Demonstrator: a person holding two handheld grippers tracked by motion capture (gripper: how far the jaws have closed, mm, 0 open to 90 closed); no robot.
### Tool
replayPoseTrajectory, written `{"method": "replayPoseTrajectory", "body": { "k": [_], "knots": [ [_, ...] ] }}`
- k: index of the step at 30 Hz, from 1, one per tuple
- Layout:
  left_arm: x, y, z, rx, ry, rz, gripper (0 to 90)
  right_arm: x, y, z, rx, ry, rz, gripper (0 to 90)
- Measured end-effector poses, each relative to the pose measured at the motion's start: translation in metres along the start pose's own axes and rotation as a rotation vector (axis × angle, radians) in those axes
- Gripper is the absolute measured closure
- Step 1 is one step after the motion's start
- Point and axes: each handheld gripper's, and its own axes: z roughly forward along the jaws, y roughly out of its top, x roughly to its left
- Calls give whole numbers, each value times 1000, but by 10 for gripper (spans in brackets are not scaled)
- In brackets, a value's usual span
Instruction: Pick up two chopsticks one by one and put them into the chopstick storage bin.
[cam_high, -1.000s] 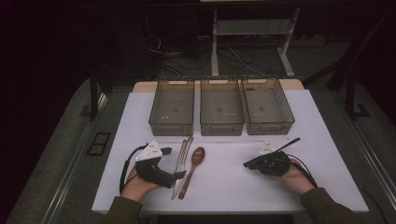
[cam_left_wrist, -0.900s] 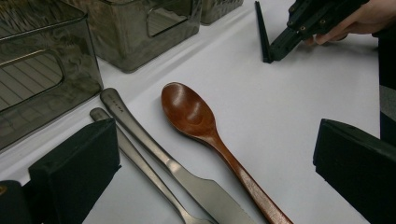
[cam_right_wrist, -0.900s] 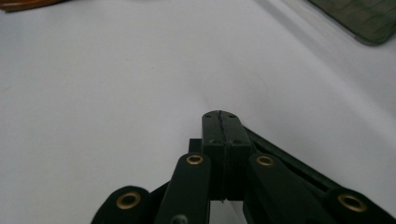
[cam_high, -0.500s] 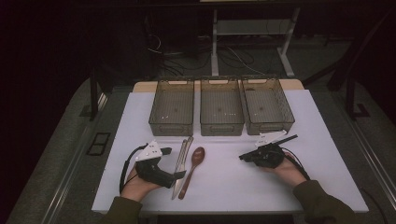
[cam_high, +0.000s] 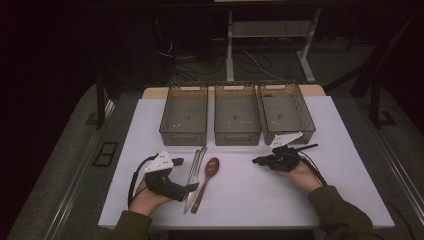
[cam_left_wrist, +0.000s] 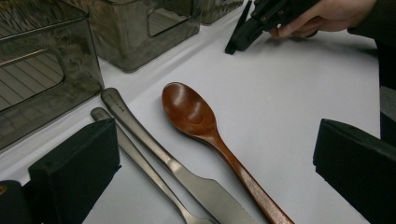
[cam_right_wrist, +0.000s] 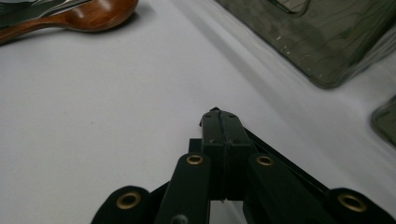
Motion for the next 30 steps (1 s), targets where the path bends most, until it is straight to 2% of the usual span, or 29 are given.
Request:
{"method": "replayPoseTrajectory", "body": {
  "k": [8,12,16,17,18,20,21,22,24,27,30],
  "knots": [
    [0,0,0,-2,1,0,0,-8,4,6,-3,-7,21,888],
    [0,0,0,-2,1,-1,0,-9,4,3,-8,-10,23,888],
    [0,0,-1,-4,2,-2,0,-11,2,-9,-20,-23,31,887],
    [1,0,-1,-6,4,-4,0,-13,-1,-19,-17,-43,44,887],
    [1,-1,-1,-8,3,-5,0,-13,-1,-19,-17,-43,44,887],
    [1,-1,-1,-7,2,-5,0,-18,-9,-35,-15,-70,59,888],
    [1,-1,-1,-7,2,-5,0,-18,-9,-35,-15,-70,59,888],
    [1,-1,-1,-7,2,-5,0,-24,-17,-48,-10,-97,84,888],
    [1,-1,-1,-4,2,-5,0,-30,-24,-59,-12,-115,112,888],
    [1,-1,-1,-6,2,-6,0,-44,-34,-78,-17,-169,157,888],
    [1,-1,-1,-5,2,-5,0,-61,-43,-96,-20,-223,236,888]
  ]
}}
